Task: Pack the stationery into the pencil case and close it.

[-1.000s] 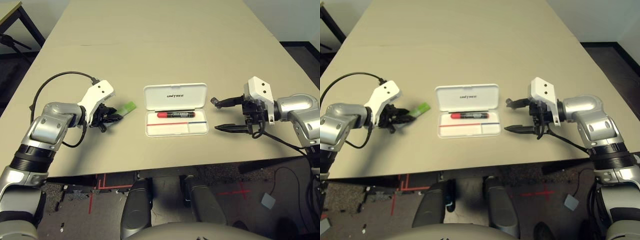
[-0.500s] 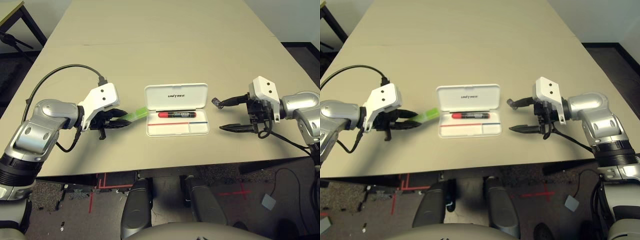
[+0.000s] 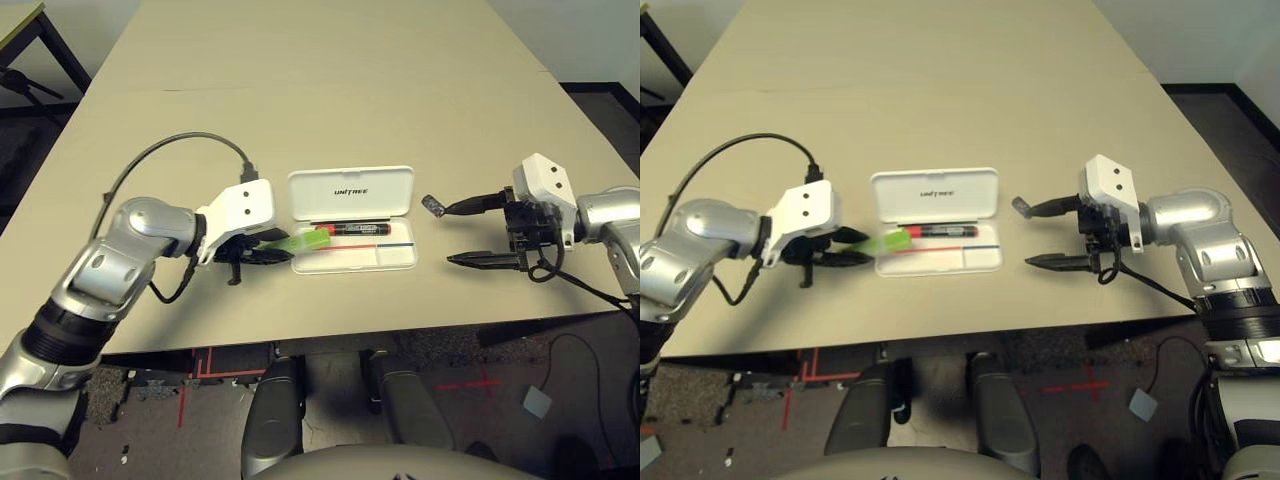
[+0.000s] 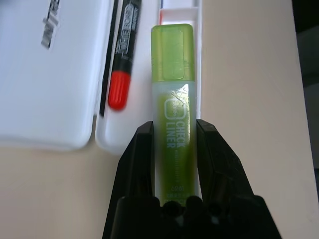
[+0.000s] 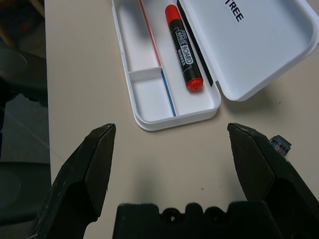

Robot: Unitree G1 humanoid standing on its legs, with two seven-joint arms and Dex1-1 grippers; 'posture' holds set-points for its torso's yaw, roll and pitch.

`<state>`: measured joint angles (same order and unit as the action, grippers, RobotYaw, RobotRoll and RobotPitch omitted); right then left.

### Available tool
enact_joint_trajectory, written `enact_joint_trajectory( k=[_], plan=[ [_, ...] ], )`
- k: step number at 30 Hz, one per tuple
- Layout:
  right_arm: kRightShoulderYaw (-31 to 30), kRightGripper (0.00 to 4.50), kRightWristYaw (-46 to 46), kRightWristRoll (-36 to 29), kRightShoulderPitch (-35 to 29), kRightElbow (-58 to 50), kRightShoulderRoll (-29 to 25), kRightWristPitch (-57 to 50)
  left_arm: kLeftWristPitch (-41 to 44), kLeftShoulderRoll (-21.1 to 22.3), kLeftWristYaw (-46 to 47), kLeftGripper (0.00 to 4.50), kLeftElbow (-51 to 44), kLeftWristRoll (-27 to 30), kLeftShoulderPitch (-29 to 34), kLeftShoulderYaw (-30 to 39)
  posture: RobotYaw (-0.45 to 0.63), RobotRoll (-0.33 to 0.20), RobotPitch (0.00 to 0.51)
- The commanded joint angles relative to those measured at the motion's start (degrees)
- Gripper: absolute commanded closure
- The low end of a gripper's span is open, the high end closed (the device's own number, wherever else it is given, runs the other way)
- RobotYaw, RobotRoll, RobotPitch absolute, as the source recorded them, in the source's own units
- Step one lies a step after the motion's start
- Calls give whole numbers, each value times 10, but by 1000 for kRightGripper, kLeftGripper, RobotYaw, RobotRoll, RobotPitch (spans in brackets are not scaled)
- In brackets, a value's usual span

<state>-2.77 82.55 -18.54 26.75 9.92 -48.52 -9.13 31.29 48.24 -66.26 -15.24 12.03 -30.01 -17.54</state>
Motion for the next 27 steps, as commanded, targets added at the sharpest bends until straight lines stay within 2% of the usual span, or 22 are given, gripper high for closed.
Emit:
enact_joint_trajectory(
  k=[1,7,15,22,27],
  plan=[
    [12,0,-6,-9,-11,-19,-4,-6,-15,-24,-6,3427,17,-22,-16,-36,-24,0,187],
    [15,0,-20,-14,-16,-31,-1,-15,-26,-71,-7,3427,51,-38,-32,-66,-45,0,189],
    [17,0,-34,-17,-19,-41,3,-23,-54,-104,-8,3427,91,-57,-48,-73,-53,0,189],
    [17,0,-48,-14,-19,-48,1,-35,-89,-112,-14,3427,107,-76,-51,-75,-58,0,189],
    [13,0,-63,-14,-21,-58,3,-53,-105,-118,-12,1669,115,-82,-51,-65,-52,0,191]
  ],
)
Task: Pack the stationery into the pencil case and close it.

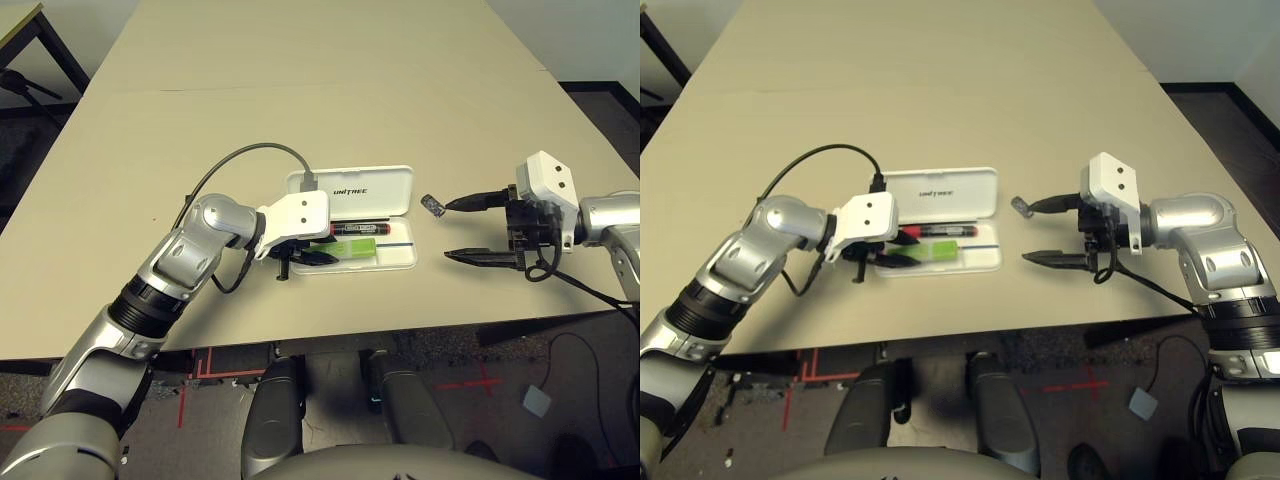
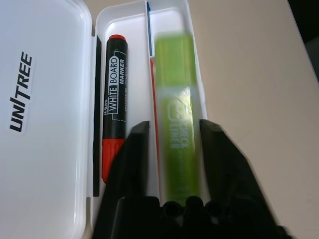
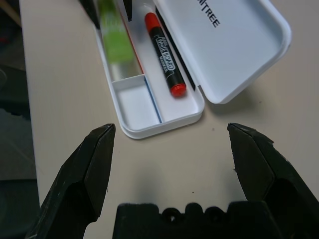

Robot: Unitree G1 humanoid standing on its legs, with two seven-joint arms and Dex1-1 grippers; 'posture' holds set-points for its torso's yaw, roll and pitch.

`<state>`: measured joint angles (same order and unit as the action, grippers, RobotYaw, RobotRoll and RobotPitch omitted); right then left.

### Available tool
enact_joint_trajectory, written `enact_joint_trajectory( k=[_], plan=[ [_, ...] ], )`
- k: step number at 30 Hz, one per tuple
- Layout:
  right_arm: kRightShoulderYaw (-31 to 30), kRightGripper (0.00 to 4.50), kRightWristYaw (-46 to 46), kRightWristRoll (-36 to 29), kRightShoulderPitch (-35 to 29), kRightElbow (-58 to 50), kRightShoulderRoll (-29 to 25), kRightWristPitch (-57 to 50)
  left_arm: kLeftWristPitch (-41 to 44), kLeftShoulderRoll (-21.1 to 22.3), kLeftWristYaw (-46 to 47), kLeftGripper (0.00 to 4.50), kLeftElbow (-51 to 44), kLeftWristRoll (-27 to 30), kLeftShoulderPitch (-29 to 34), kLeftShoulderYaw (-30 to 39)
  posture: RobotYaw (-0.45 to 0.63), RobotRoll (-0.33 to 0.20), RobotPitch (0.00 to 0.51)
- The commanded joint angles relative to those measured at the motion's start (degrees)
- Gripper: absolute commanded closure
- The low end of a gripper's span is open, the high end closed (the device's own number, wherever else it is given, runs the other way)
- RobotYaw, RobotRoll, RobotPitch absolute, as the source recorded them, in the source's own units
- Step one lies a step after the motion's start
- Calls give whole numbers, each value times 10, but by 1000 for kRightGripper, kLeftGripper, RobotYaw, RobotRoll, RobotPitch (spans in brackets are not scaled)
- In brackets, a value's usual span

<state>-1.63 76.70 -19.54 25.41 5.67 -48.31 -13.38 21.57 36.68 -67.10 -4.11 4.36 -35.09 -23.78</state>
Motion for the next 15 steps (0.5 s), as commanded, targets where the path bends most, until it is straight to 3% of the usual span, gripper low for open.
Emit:
enact_joint_trajectory(
  k=[1,4,5,15],
  plan=[
    [2,0,-11,-2,-7,-16,2,-13,-4,-1,-6,1228,2,-1,0,0,-51,0,191],
    [4,0,-23,-4,-5,-15,5,-27,1,3,-10,187,-5,10,3,14,-48,0,190],
    [5,0,-30,-4,-3,-13,6,-36,1,5,-10,56,-6,13,3,19,-48,0,190],
    [6,0,-143,45,41,79,19,-110,22,44,-50,56,-43,126,46,129,-31,0,191]
  ],
)
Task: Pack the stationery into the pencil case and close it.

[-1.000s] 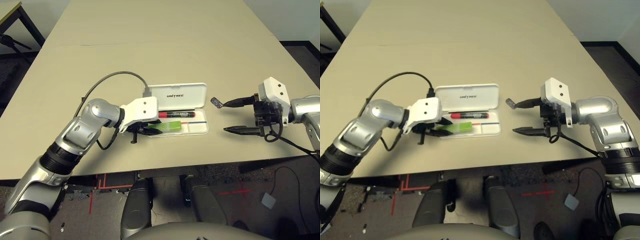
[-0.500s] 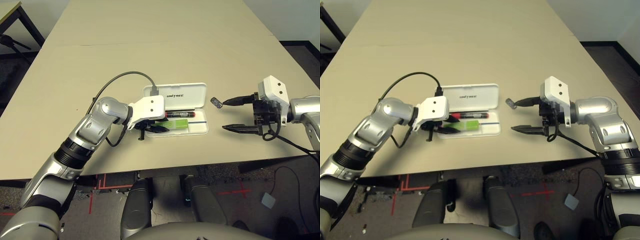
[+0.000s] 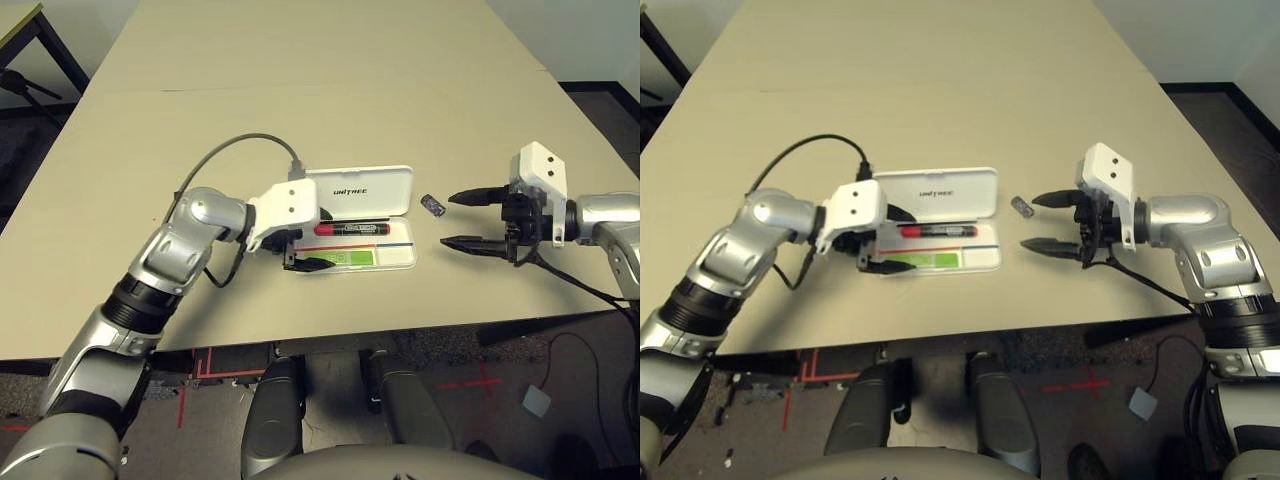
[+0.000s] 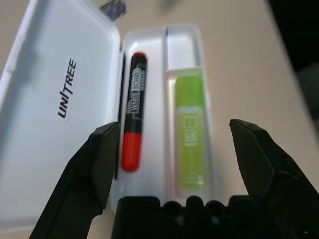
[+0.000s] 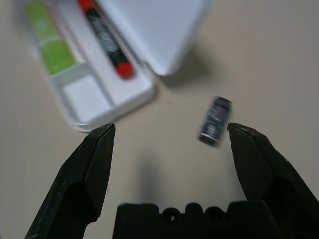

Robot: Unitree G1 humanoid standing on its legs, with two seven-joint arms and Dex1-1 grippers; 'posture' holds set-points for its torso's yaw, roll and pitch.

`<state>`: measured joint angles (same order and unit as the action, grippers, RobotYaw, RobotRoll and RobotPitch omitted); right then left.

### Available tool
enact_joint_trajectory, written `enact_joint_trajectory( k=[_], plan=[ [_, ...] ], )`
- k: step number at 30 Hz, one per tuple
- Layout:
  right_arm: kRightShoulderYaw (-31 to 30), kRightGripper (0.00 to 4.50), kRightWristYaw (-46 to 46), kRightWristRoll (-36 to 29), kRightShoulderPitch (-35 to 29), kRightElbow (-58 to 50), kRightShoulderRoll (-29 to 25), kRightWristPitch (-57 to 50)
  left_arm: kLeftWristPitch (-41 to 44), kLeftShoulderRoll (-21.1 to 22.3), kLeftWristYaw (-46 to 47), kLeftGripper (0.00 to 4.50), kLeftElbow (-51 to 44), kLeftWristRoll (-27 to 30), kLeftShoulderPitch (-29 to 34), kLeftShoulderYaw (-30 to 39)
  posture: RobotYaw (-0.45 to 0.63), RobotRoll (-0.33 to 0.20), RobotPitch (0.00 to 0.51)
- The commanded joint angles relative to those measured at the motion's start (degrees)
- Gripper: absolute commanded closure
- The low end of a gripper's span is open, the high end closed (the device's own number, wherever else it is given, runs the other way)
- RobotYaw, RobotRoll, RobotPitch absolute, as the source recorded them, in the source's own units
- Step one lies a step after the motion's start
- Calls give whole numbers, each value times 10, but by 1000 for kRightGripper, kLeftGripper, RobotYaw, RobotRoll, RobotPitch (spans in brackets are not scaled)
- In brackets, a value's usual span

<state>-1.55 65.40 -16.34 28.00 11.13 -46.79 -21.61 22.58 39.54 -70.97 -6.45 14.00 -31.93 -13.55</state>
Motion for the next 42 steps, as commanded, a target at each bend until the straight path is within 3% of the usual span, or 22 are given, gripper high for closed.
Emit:
enact_joint_trajectory(
  k=[1,15,27,30,39,42],
  plan=[
    [4,0,-37,15,21,30,7,-36,12,20,-12,56,-18,34,17,35,-30,0,191],
    [-33,0,-92,70,103,107,64,-69,-25,49,-28,56,29,40,62,66,-12,0,189],
    [-49,0,-131,100,120,140,106,-98,-51,77,-42,56,43,46,72,84,14,0,181],
    [-61,655,-129,111,115,142,102,-106,-46,82,-42,0,34,49,76,90,18,0,181],
    [-65,4051,-127,120,111,155,107,-91,-36,87,-33,0,22,53,78,100,22,0,179],
    [-63,4193,-118,118,118,155,100,-90,-39,88,-33,0,20,53,80,101,20,0,179]
  ],
)
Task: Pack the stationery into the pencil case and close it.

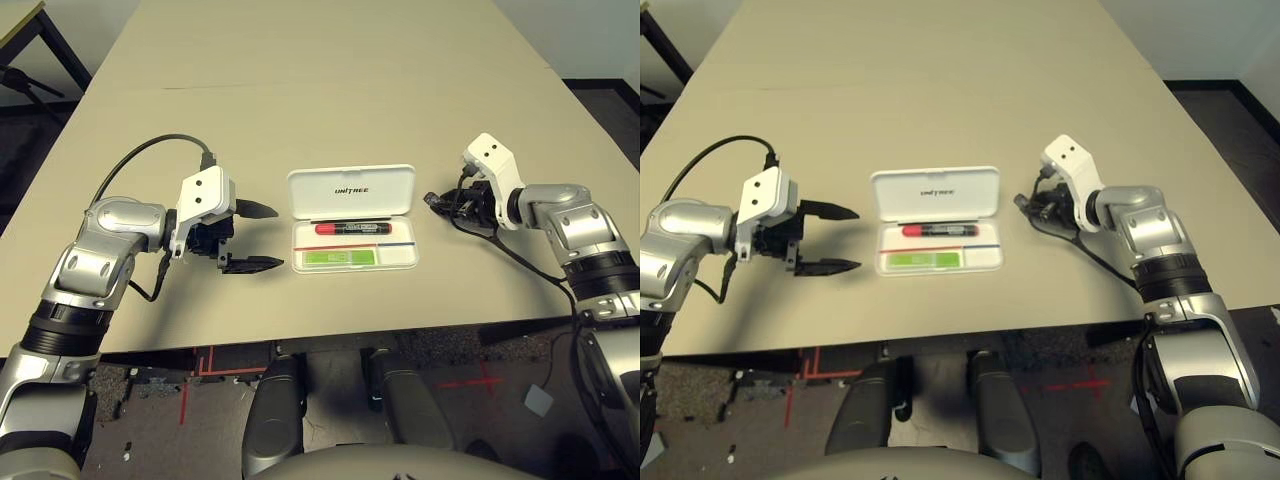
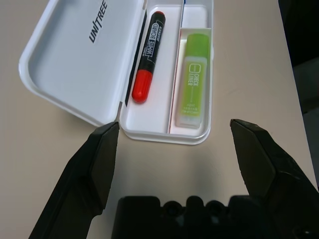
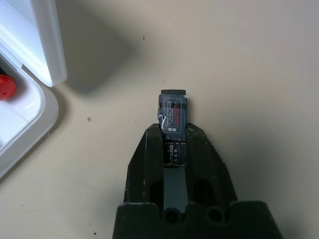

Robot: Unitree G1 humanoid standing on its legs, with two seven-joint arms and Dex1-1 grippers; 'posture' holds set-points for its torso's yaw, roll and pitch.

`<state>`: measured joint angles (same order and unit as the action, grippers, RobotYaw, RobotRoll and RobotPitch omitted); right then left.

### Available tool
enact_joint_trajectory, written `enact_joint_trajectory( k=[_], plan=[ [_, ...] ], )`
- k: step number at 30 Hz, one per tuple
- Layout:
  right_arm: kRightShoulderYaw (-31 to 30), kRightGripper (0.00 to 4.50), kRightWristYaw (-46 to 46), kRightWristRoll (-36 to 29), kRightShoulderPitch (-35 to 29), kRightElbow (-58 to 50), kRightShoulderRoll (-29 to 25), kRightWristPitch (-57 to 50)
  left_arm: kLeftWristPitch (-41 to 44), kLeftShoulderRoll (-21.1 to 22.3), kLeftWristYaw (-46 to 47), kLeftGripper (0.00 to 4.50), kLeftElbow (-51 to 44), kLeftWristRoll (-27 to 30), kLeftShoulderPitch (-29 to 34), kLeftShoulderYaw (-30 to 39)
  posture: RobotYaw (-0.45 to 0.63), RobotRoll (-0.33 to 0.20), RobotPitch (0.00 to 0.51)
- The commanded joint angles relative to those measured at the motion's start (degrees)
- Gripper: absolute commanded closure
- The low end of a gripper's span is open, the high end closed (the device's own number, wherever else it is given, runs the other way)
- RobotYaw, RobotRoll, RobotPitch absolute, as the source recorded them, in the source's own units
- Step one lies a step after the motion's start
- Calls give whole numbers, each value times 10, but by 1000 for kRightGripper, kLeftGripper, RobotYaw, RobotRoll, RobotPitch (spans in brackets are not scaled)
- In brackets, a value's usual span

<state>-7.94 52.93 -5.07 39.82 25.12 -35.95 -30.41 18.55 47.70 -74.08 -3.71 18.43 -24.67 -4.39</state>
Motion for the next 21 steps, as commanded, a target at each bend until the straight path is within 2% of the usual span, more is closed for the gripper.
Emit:
enact_joint_trajectory(
  k=[1,4,13,21],
  plan=[
    [2,4193,13,3,2,12,-12,-2,0,6,-1,0,-7,9,7,9,20,0,179],
    [8,4193,49,-10,8,-7,-32,-1,-3,6,0,0,-6,8,6,10,19,0,179],
    [-15,4193,254,-56,20,-84,-131,21,-12,3,-7,0,28,8,-5,19,11,0,174],
    [-56,4193,337,-58,30,-152,-128,39,-51,8,-8,0,63,-9,-3,13,21,0,168]
  ],
)
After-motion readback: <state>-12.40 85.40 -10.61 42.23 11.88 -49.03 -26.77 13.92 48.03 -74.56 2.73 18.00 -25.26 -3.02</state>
